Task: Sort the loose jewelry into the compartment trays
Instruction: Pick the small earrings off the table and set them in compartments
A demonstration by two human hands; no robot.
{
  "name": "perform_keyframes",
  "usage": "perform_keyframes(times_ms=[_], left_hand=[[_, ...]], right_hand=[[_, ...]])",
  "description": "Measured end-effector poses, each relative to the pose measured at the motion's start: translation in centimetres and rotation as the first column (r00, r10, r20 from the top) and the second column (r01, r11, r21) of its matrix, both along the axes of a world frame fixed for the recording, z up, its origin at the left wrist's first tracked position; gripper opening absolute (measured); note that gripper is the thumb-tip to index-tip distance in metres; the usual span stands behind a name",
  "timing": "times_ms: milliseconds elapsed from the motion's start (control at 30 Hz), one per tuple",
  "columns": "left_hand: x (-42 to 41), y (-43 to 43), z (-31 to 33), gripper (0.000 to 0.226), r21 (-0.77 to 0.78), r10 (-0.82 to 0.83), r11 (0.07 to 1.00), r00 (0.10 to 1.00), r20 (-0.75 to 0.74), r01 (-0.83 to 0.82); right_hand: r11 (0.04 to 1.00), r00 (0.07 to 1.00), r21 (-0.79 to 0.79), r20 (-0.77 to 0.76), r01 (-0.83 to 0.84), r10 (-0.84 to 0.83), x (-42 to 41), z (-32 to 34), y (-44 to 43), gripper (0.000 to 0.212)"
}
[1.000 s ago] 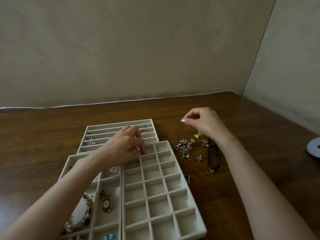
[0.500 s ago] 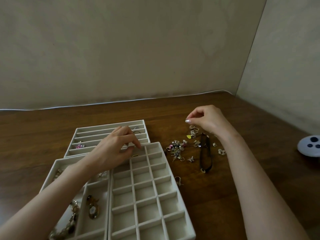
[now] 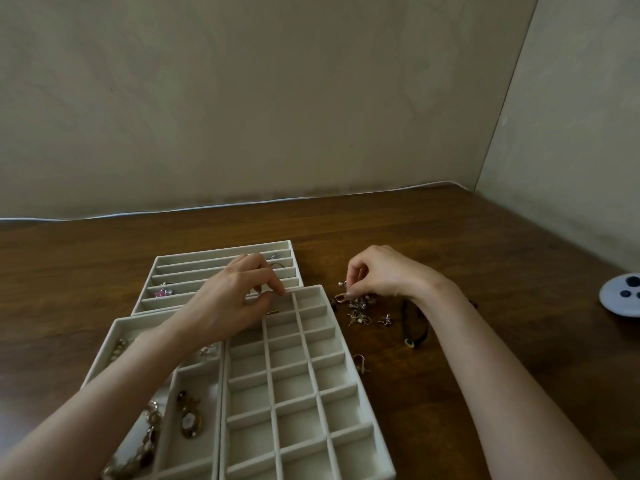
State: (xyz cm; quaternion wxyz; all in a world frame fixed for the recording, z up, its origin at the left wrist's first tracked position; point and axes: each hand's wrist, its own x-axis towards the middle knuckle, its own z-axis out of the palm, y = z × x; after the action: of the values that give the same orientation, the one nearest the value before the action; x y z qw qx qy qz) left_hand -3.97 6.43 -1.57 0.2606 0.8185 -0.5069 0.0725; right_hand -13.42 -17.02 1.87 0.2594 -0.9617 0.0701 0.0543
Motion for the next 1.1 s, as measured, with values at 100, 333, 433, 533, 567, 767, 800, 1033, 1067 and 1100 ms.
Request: perform_keyframes(times_ms=[100, 333, 433, 533, 567, 767, 800, 1033, 1067, 1100], left_hand=[[0.0, -0.1, 0.0, 0.031, 0.004, -0.002, 1.0, 1.0, 0.002, 0.002], [-0.1, -0.1, -0.1, 0.032, -0.005, -0.015, 1.0, 1.0, 0.006, 0.015], [-0.1, -0.1, -0.1, 0.033, -0.007, -0.011, 1.0, 1.0, 0.015, 0.011], [-0.3, -0.2, 0.1, 0.028, -0.025, 0.006, 1.0, 1.0, 0.021, -0.005], [-0.4, -0.2, 0.1, 0.024, -0.045, 0.014, 0.999, 1.0, 0.024, -0.013], [-0.4, 0.0, 0.4, 0.03, -0.139, 0.089, 0.987, 0.996, 0.023, -0.085], [-0.4, 0.0, 0.4, 0.031, -0.142, 0.1, 0.985, 0.995, 0.017, -0.096], [-0.3, 0.0, 0.9, 0.028, -0.161, 0.128, 0.979, 0.992, -0.005, -0.127], [-0.3, 0.0, 0.9, 0.028, -0.156, 0.13, 0.979, 0.991, -0.006, -0.129], [-0.3, 0.1, 0.9, 0.028, -0.154, 0.132, 0.979, 0.991, -0.006, -0.131]], right_hand=[[1.0, 0.999, 0.004, -0.044, 0.02, -0.02, -0.2, 0.3, -0.6, 0.01], [0.996, 0.993, -0.013, 0.075, 0.093, -0.092, -0.3, 0.4, -1.1, 0.01], [0.999, 0.997, -0.016, 0.073, 0.036, -0.035, -0.1, 0.2, -0.5, 0.015], [0.994, 0.999, -0.11, 0.036, -0.017, 0.021, 0.5, -0.6, 0.7, 0.02], [0.991, 0.999, -0.133, 0.038, -0.02, 0.025, 0.6, -0.8, 0.9, 0.019], [0.997, 0.984, -0.074, 0.175, 0.035, -0.022, 0.9, -1.0, 1.1, 0.01], [0.998, 0.97, -0.031, 0.24, 0.052, -0.043, 0.9, -1.0, 1.3, 0.008], [0.98, 0.948, 0.179, 0.316, -0.086, 0.026, 1.6, -1.7, 5.2, 0.008], [0.984, 0.944, 0.155, 0.328, -0.086, 0.031, 1.7, -2.0, 5.4, 0.009], [0.987, 0.937, 0.144, 0.349, -0.075, 0.021, 1.8, -2.0, 5.3, 0.009]])
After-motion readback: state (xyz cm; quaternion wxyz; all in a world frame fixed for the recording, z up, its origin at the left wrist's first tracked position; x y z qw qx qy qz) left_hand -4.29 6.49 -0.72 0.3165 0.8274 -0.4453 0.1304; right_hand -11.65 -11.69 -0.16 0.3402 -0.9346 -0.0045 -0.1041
